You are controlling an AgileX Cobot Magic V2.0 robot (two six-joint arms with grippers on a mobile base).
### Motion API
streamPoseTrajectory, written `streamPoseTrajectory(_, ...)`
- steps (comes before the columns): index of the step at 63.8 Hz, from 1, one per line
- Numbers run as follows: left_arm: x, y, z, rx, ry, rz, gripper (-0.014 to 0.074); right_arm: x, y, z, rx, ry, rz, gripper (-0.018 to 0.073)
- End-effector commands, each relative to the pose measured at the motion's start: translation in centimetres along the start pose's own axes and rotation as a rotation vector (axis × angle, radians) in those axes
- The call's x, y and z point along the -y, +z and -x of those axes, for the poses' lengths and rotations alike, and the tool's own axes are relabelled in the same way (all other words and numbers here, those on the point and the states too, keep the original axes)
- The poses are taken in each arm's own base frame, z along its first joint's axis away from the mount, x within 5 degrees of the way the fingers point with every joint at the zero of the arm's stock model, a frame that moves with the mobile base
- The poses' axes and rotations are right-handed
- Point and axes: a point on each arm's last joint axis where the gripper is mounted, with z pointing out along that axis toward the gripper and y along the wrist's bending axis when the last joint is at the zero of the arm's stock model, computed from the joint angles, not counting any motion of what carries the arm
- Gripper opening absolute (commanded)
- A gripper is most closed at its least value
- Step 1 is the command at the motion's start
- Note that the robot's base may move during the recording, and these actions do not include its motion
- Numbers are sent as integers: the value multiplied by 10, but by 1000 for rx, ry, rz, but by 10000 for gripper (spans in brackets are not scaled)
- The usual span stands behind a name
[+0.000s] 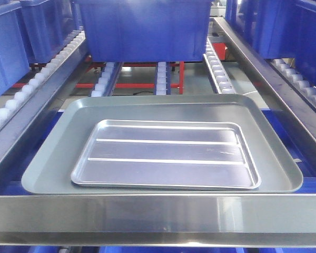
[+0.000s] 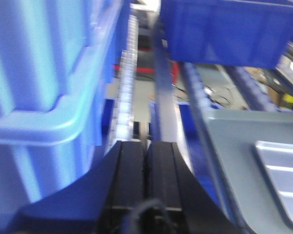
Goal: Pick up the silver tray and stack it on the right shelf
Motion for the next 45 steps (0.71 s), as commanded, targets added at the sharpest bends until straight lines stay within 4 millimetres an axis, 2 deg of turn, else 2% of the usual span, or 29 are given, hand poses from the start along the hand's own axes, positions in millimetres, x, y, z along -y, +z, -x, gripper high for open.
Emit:
streamPoseTrajectory(1,-2,-1,5,139,-29,31,-92,-4,-2,14,89,-25,27,53)
streamPoseTrajectory(45,-2,-2,6,158,-28,38,-92,-4,-2,14,89,-25,26,53)
